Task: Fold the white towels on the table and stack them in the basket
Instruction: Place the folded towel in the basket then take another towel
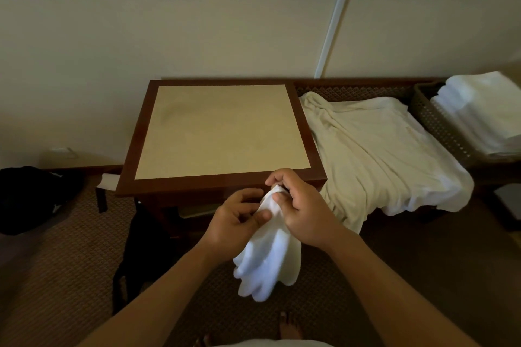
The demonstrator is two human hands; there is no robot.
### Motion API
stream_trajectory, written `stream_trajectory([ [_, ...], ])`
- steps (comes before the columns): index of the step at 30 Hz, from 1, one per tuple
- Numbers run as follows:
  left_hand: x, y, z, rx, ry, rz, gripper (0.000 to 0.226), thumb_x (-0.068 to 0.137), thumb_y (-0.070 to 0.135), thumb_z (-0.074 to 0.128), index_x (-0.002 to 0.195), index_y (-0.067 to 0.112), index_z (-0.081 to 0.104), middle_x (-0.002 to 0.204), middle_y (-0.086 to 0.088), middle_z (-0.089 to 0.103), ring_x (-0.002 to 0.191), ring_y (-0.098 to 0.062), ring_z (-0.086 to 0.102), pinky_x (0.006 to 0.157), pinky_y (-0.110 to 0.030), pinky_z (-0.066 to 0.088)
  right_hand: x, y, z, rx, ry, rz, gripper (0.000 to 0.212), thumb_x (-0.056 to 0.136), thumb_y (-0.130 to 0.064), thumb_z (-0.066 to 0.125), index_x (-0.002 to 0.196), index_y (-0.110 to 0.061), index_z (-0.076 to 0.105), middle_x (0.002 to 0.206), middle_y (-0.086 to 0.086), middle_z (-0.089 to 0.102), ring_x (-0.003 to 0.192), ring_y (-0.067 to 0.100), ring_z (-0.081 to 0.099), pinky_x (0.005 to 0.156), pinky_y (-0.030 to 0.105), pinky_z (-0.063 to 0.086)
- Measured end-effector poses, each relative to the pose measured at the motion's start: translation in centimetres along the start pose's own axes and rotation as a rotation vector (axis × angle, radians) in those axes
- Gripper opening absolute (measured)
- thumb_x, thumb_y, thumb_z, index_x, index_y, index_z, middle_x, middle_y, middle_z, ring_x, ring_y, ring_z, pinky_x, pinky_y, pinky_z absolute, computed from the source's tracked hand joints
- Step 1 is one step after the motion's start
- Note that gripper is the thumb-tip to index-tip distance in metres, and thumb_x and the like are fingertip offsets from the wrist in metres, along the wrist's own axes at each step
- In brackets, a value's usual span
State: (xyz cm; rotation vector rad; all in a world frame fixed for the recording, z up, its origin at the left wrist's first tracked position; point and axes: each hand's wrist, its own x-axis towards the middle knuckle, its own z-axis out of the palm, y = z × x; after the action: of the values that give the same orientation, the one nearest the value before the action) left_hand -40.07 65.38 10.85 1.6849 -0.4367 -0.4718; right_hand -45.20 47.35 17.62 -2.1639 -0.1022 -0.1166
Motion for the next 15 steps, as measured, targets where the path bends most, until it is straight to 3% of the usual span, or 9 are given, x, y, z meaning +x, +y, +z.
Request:
stream_trajectory([
  [2, 0.1, 0.2, 0.2, -0.032, -0.035, 0.034, 0.027, 0.090, 0.040, 0.067, 0.105, 0.023, 0.082, 0.132, 0.014, 0.063, 0.119, -0.008, 0.063, 0.091, -0.031, 0.058, 0.1, -0.2, -0.4, -0.034, 0.007, -0.025, 0.030, 0.098, -0.001, 0.053, 0.118, -0.023, 0.055, 0.107, -0.014, 0.062, 0.103, 0.008, 0.061, 0.086, 0.017, 0.046],
  [4, 0.2, 0.3, 0.3, -0.021, -0.036, 0.011, 0.026, 0.091, 0.040, 0.066, 0.105, 0.023, 0.081, 0.116, 0.013, 0.070, 0.106, -0.012, 0.069, 0.084, -0.031, 0.059, 0.2, -0.3, -0.8, -0.062, 0.031, -0.038, 0.030, 0.097, 0.000, 0.053, 0.118, -0.021, 0.056, 0.105, -0.010, 0.063, 0.101, 0.010, 0.062, 0.086, 0.025, 0.049],
  [9, 0.5, -1.7, 0.3, 0.287, 0.022, 0.140, 0.030, 0.091, 0.046, 0.064, 0.093, 0.021, 0.081, 0.102, 0.017, 0.067, 0.097, -0.009, 0.063, 0.079, -0.021, 0.051, 0.3, -0.7, -1.6, -0.064, 0.092, -0.024, 0.031, 0.097, 0.000, 0.055, 0.118, -0.022, 0.058, 0.099, -0.001, 0.064, 0.093, 0.016, 0.063, 0.083, 0.032, 0.049],
  [11, 0.5, -3.0, 0.4, 0.364, -0.012, 0.149, 0.031, 0.093, 0.046, 0.064, 0.091, 0.020, 0.080, 0.102, 0.018, 0.066, 0.098, -0.006, 0.059, 0.082, -0.020, 0.048, 0.2, -1.3, -1.9, -0.054, 0.092, -0.030, 0.030, 0.097, 0.001, 0.056, 0.118, -0.021, 0.058, 0.097, -0.003, 0.065, 0.092, 0.015, 0.063, 0.081, 0.027, 0.050],
  [15, 0.4, -4.8, 1.0, 0.338, -0.070, 0.023, 0.016, 0.097, 0.030, 0.068, 0.095, 0.021, 0.080, 0.102, 0.016, 0.064, 0.095, -0.007, 0.062, 0.082, -0.032, 0.055, 0.2, -2.5, -2.4, -0.028, 0.092, -0.053, 0.030, 0.097, 0.001, 0.057, 0.118, -0.020, 0.059, 0.092, -0.015, 0.061, 0.087, 0.007, 0.061, 0.075, 0.011, 0.043],
])
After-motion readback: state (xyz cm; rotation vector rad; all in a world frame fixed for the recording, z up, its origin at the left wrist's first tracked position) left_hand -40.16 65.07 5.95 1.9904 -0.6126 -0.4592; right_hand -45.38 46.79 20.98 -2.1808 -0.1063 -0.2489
